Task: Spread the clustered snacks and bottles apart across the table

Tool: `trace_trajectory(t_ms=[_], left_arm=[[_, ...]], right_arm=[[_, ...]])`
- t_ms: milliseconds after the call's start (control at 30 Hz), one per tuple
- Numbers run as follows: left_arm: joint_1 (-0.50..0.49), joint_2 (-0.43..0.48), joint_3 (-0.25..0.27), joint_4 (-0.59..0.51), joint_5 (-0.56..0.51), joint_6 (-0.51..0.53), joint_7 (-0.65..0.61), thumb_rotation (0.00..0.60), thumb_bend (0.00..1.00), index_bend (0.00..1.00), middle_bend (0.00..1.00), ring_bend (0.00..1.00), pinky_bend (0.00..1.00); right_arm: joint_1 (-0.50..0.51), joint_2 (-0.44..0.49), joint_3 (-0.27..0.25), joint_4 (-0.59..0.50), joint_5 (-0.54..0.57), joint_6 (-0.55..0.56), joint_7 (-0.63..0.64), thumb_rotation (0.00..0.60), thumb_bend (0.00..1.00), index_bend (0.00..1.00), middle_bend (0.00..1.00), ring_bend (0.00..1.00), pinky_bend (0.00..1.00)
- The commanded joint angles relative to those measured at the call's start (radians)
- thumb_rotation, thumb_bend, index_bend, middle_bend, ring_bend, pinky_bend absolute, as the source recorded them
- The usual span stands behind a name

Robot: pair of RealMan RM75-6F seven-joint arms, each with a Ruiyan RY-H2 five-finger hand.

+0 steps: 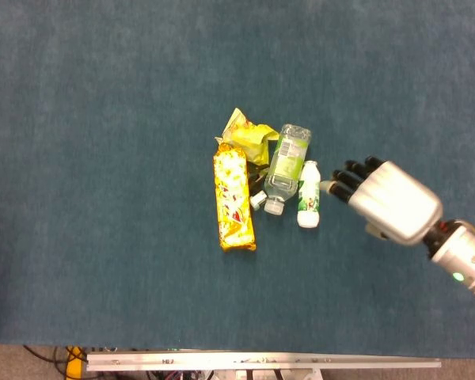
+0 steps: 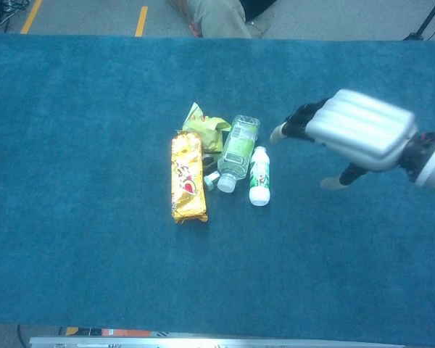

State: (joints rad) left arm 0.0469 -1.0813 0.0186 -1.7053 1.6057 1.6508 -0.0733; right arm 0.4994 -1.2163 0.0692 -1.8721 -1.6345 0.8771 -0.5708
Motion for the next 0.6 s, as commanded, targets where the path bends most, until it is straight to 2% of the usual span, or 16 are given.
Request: trace_trajectory(t_ms=[33,300,600], left_arm=[[0.003,0.001,0.001,0.004,-0.001,0.001,-0.004,0.6,0.31,0.25,0.23,0.05,0.13],[0.002,0.0,0.001,0.002,0.007,-0.001,-0.008,0.6,0.31,0.25,0.23,0.05,0.13],[-0.001,-0.004,0.002,0.011,0.004,-0.013,-0.016,0.6,0.31,0.25,0.23,0.05,0.13]], right_arm=[[0.015,-0.03,-0.019,0.018,0.021,-0.023,-0.028,0.6,0.0,0.26,0.33,0.28,0.44],[0.037,-0.092,-0.069,0.054,0.015,-0.051,-0.123,0.6,0.0,0.26,0.33,0.28,0.42],[0.063,-0.172,-0.084,0.107,0.053,-0.08,-0.171,0.6,0.0,0.26,0.33,0.28,0.41]])
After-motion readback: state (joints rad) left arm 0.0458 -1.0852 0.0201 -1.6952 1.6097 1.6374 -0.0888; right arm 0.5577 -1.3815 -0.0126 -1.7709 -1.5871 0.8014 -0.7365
